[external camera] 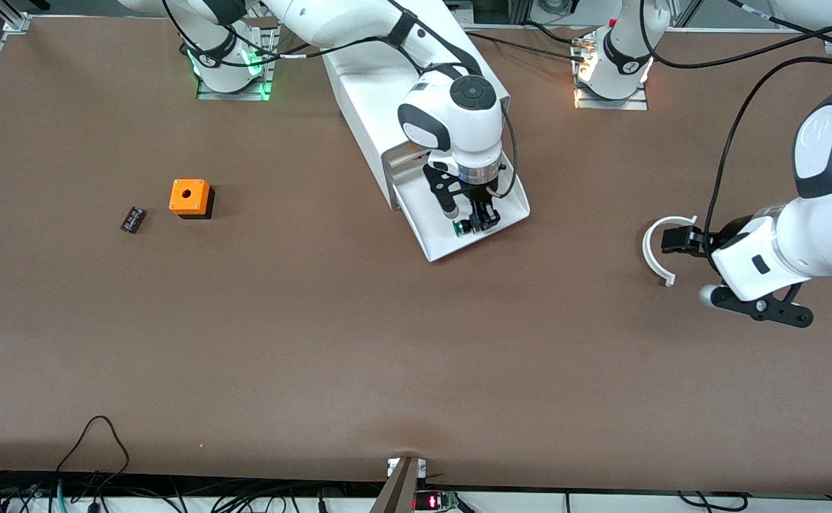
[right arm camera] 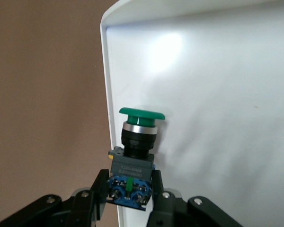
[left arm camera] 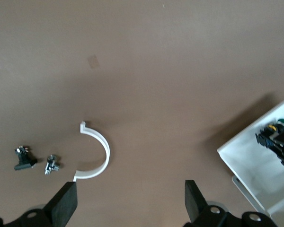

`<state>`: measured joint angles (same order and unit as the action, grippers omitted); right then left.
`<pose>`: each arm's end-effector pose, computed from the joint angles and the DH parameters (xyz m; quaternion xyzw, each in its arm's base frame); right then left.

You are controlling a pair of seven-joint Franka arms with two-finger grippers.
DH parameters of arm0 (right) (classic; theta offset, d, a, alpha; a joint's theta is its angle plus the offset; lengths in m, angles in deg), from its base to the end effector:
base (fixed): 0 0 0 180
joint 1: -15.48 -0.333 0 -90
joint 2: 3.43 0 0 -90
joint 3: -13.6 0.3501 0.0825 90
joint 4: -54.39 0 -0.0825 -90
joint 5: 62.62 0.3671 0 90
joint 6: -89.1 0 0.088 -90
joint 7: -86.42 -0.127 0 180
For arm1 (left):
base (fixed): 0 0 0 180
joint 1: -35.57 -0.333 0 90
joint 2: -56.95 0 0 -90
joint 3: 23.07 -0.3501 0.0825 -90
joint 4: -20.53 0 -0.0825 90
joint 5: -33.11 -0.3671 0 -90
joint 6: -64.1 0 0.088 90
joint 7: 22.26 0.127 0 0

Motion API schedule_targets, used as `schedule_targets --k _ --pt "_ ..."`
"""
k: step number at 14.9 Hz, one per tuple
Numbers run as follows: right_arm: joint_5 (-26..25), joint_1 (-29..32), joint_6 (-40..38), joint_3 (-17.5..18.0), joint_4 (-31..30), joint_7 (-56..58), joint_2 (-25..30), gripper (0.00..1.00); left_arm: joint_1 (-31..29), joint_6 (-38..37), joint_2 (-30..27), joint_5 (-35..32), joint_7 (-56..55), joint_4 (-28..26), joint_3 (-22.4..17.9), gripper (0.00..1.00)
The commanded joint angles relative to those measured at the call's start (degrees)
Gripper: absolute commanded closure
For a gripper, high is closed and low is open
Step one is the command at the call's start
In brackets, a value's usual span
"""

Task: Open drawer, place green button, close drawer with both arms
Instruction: 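Lower the green button into the open drawer while the left gripper withdraws, then open the right gripper to release the button and lift it away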

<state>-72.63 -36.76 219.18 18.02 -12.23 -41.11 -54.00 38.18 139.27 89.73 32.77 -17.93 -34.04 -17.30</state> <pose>0.4630 0.6542 0.2945 -0.8263 0.5499 -0.0406 0.1149 0.6764 -0.0764 0.5406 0.9887 -0.1046 -0.1055 0.0213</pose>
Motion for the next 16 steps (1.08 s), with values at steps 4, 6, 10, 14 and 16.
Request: schedule_targets --k 4,6,10,14,16 --pt "-0.99 -0.49 -0.09 -0.64 2.19 -1.06 -1.20 0.00 0.11 21.19 -20.79 -1.32 -4.86 -34.13 0.21 0.00" --pt "-0.98 -0.23 -0.18 -0.64 2.19 -0.88 -1.02 0.00 0.11 27.46 -25.64 -1.32 -4.86 -42.95 0.21 0.00" --pt "-0.81 1.52 -1.67 -0.81 3.41 0.17 -0.41 0.00 0.03 31.96 -28.21 -1.32 -8.71 -48.96 0.21 0.00" --pt "-0.19 5.21 -7.11 0.24 7.90 3.94 0.29 0.00 0.11 31.44 -29.18 -1.33 -17.32 -50.81 0.82 0.00" --pt "0.42 6.45 -7.65 0.24 7.90 6.66 1.78 0.00 0.46 31.61 -28.74 -1.32 -21.09 -50.90 1.26 0.00"
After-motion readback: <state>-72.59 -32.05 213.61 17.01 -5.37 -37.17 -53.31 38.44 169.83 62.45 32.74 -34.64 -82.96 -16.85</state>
